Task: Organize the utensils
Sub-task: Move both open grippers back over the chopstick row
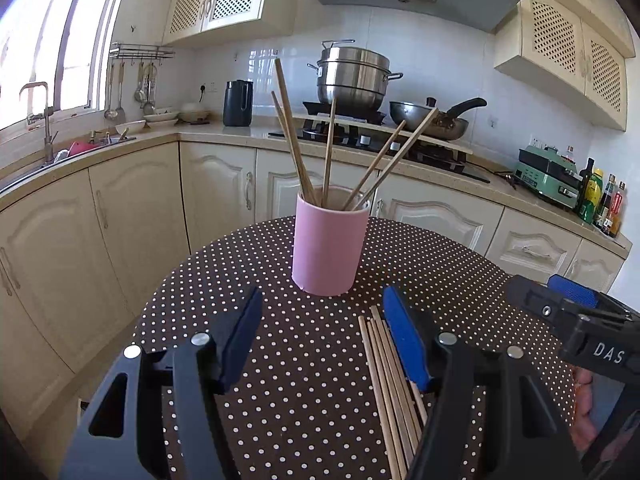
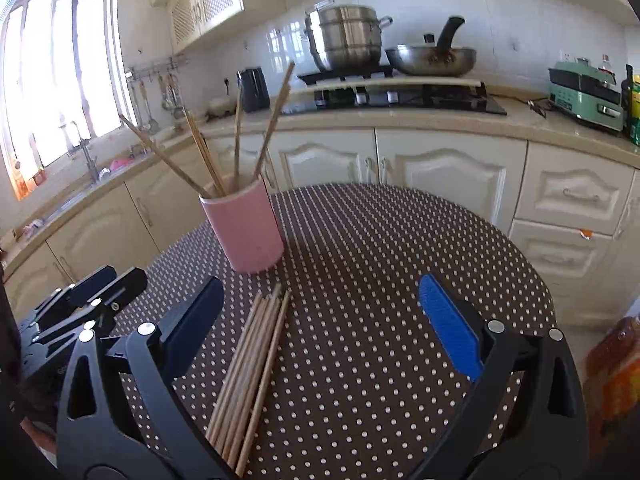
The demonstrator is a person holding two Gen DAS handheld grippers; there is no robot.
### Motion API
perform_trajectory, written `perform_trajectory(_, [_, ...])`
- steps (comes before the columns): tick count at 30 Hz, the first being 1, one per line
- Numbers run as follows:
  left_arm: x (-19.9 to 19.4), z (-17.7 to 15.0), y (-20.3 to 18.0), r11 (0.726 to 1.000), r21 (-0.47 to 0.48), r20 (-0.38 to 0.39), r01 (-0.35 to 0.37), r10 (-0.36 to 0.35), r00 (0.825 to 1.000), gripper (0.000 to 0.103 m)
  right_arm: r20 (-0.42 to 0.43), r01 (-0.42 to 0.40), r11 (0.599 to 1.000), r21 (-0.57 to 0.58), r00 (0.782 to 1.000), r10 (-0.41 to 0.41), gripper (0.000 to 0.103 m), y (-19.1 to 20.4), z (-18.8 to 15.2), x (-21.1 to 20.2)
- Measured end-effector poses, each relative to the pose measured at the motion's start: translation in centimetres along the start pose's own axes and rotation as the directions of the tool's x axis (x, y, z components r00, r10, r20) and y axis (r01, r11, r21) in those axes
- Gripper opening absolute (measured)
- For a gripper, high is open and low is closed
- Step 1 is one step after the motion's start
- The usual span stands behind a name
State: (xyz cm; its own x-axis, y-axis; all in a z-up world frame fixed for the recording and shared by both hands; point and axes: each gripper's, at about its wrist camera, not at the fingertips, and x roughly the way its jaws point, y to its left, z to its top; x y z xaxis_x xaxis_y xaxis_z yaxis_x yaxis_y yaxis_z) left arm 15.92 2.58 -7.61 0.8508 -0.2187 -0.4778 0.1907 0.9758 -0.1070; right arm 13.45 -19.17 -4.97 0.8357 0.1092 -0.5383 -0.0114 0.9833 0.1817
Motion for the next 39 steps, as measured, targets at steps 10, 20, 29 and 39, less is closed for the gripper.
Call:
perform_trajectory(10, [1.6,-1.9,-0.2,0.998,0.014,-0.114,0.057,-0.055,0.992,0.063,-0.167,0.006,1.0,0.008,0.986,-0.004,0.096,0.3,-2.4,3.4])
perform_trajectory(20, [3.1,-3.9,-0.2,0.999,0.019,-0.182,0.049,-0.045,0.982,0.063,-0.277,0.043,0.999,0.0,0.96,-0.041,0.096,0.6,-4.3,6.4])
perform_trajectory(29, [4.6,-4.6,0.5,1.0,-0.004,-0.231,0.008,-0.009,0.973,0.063,-0.331,0.09,0.995,-0.034,0.939,-0.096,0.094,1.4,-5.2,8.7])
perform_trajectory(39, [6.1,-4.7,2.5,0.991,-0.125,-0.3,0.057,-0.093,0.949,0.063,-0.32,0.107,0.988,-0.115,0.937,-0.139,0.061,3.3,-4.7,10.2])
